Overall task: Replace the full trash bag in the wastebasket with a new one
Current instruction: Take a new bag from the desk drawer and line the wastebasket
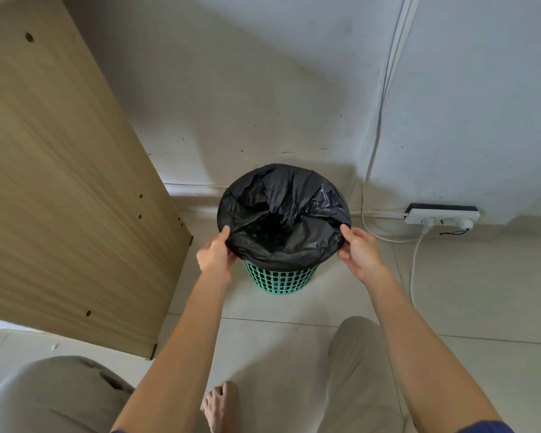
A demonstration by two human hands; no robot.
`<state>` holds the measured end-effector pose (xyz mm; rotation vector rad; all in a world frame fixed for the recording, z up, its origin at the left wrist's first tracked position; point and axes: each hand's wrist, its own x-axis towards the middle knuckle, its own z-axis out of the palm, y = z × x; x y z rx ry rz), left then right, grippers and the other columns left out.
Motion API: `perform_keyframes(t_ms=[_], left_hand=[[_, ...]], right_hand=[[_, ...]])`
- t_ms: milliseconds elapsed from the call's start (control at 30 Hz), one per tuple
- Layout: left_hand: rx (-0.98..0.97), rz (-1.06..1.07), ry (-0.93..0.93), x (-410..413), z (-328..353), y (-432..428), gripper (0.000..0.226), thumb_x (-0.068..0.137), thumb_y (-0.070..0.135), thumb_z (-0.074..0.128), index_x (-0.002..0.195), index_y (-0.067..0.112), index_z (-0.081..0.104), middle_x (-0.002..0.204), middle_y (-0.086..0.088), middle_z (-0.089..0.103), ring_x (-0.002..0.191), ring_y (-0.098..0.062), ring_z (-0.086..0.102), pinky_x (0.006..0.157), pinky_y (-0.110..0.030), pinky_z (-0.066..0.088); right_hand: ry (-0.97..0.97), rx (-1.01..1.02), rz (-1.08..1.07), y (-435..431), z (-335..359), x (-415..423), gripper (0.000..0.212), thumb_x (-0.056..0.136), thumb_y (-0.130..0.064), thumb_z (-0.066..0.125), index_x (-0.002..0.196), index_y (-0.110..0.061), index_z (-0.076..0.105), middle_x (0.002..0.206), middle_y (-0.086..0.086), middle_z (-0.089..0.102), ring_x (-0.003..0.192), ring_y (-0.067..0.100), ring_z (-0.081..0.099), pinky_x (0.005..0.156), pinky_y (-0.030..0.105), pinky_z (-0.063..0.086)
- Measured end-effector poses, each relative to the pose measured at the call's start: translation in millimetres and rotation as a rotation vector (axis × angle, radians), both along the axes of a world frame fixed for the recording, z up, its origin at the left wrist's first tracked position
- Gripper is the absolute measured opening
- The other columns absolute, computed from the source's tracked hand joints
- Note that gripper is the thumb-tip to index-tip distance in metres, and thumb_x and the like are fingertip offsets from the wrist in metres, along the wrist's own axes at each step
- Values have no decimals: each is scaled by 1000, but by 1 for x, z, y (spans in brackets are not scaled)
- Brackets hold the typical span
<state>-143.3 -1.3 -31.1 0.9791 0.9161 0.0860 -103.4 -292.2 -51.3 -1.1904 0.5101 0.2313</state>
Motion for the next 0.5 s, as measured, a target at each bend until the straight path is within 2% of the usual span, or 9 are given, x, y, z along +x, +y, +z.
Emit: perform_keyframes(t_ms=[67, 133, 233, 333, 400, 500], left_hand=[[71, -3, 27, 6, 5, 7, 16, 93, 18, 75, 95, 8, 63, 108, -14, 72, 99, -33, 71, 91, -48, 61], [82, -27, 43, 12, 7, 18, 13, 96, 16, 70, 103, 6, 65, 109, -13, 72, 96, -30, 70, 82, -45, 62], [9, -141, 68, 15, 8, 32, 15, 100, 4, 57, 113, 2, 60, 108, -14, 68, 89, -28, 65, 70, -40, 56], [32, -212, 83, 16, 4, 41, 9, 95, 4, 53, 99, 5, 61, 94, -11, 65, 81, -25, 61, 71, -38, 52], [71, -194, 69, 19, 3, 45, 13, 96, 13, 61, 105, 4, 66, 95, -8, 70, 86, -24, 66, 76, -38, 56], [163, -188, 88, 25, 2, 50, 27, 97, 21, 68, 119, 6, 66, 110, -7, 73, 99, -25, 68, 90, -41, 57]], right_hand=[[-3, -37, 44, -3, 2, 9, 19, 104, -15, 58, 87, -8, 55, 84, 7, 64, 56, 11, 44, 41, 22, 27], [7, -96, 91, -6, 3, 19, 16, 104, -16, 58, 91, -6, 59, 79, 6, 64, 52, 10, 42, 40, 22, 25], [7, -167, 137, -10, 6, 34, 15, 104, -17, 60, 92, -7, 61, 75, 5, 60, 47, 9, 39, 38, 22, 24], [4, -237, 174, -11, 13, 44, 19, 104, -18, 58, 86, -14, 62, 75, 3, 64, 54, 12, 53, 43, 20, 32], [7, -278, 242, -9, 19, 48, 24, 105, -21, 57, 81, -17, 60, 78, 3, 65, 61, 14, 59, 48, 22, 40], [16, -335, 330, -7, 24, 55, 20, 105, -23, 56, 88, -17, 64, 92, 5, 70, 80, 20, 66, 67, 31, 51]])
